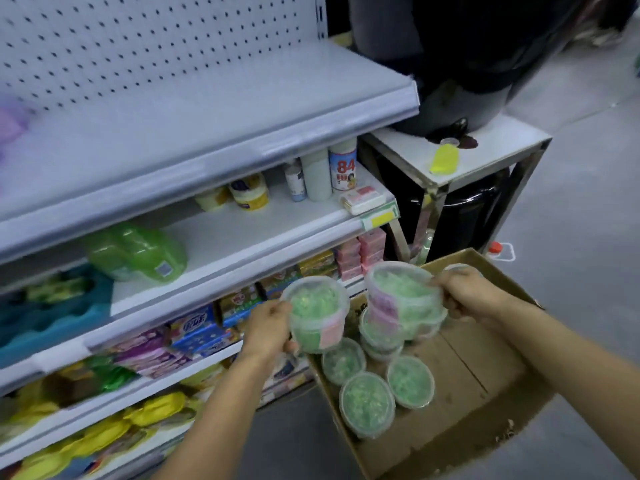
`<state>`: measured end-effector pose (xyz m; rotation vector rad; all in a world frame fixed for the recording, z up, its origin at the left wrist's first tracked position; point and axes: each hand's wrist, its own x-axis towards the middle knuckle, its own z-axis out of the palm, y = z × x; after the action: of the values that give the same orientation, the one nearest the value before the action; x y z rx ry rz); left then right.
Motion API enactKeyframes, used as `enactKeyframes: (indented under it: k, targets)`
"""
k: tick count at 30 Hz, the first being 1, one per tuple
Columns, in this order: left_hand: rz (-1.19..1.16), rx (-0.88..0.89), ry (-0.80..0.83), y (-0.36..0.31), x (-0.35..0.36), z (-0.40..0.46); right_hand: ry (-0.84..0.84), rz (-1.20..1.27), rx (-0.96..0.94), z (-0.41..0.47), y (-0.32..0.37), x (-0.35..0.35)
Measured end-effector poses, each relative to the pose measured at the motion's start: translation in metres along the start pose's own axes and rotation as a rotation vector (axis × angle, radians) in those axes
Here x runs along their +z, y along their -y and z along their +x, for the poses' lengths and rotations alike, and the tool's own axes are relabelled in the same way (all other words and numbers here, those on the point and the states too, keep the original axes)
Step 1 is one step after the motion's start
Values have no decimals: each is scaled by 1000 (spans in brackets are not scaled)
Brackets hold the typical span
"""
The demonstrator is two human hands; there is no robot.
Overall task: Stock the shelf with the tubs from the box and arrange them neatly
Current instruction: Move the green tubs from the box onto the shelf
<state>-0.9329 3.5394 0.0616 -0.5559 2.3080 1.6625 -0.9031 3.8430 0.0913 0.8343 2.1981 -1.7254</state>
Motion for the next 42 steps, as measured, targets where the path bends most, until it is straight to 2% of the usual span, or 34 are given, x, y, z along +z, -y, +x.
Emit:
enactKeyframes:
  k: [4, 12, 21, 28, 35, 37, 39, 42]
  targets:
    - [-121, 119, -25, -50, -40, -21, 53, 74, -159, -27, 72, 0]
    - [-203, 331, -138, -142, -130, -51, 142, 155, -410, -54, 200, 20]
    - [-315, 377, -271, -203, -200, -45, 144, 76, -551, -47, 310, 74]
    - [-352, 394, -363, -219, -244, -31, 213, -109, -646, -27, 370, 151]
    - [-334, 394, -435, -220, -281, -14, 292, -244, -652, -12, 383, 207]
    - [-339, 396, -447, -220, -287, -9, 209, -473, -791, -8, 381, 207]
    - [-339, 399, -457, -221, -291, -5, 85, -652, -1046, -9, 377, 206]
    - [-325, 416, -469, -223, -295, 1, 37, -853, -1400, -25, 368, 211]
